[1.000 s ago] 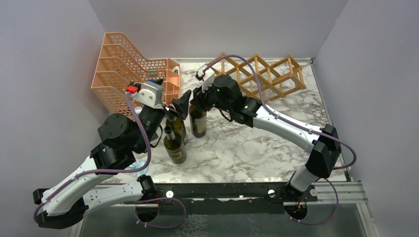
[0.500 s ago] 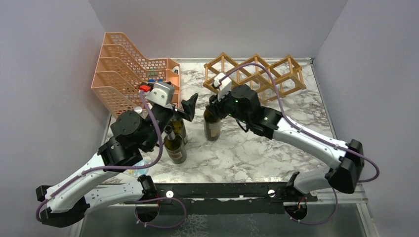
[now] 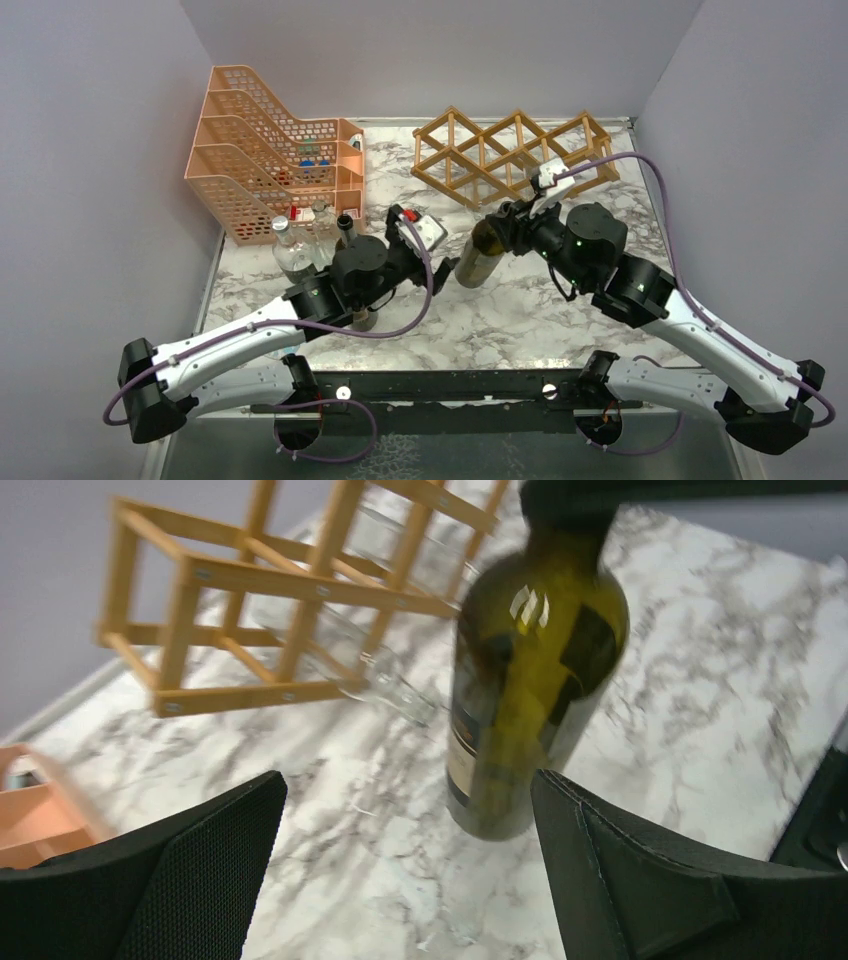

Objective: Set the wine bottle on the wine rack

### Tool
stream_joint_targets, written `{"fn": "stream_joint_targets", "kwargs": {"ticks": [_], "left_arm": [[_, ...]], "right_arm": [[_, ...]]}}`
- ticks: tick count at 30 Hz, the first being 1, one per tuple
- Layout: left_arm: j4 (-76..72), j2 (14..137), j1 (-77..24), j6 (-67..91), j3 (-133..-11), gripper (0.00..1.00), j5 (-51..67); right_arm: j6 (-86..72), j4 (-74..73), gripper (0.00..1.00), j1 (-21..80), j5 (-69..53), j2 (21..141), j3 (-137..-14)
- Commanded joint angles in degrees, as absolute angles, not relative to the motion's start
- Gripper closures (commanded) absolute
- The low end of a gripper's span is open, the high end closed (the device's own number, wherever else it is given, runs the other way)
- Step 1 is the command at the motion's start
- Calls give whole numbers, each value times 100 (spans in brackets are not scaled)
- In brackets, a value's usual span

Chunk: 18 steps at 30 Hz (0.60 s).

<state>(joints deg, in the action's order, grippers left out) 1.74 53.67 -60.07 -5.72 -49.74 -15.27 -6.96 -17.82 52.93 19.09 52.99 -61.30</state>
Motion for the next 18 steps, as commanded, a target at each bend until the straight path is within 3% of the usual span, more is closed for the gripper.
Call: {"fn": "stream_joint_targets", "kwargs": {"ticks": [1, 18], "left_arm": [[-1141, 5647, -6012, -376, -4254, 1, -134], [-2686, 7144, -6007, -800, -3777, 1, 1373]], "right_arm": [[-1088, -1763, 97, 5324, 2191, 4918, -6236], [-1334, -1881, 97, 5326, 1251, 4359, -6387]]}}
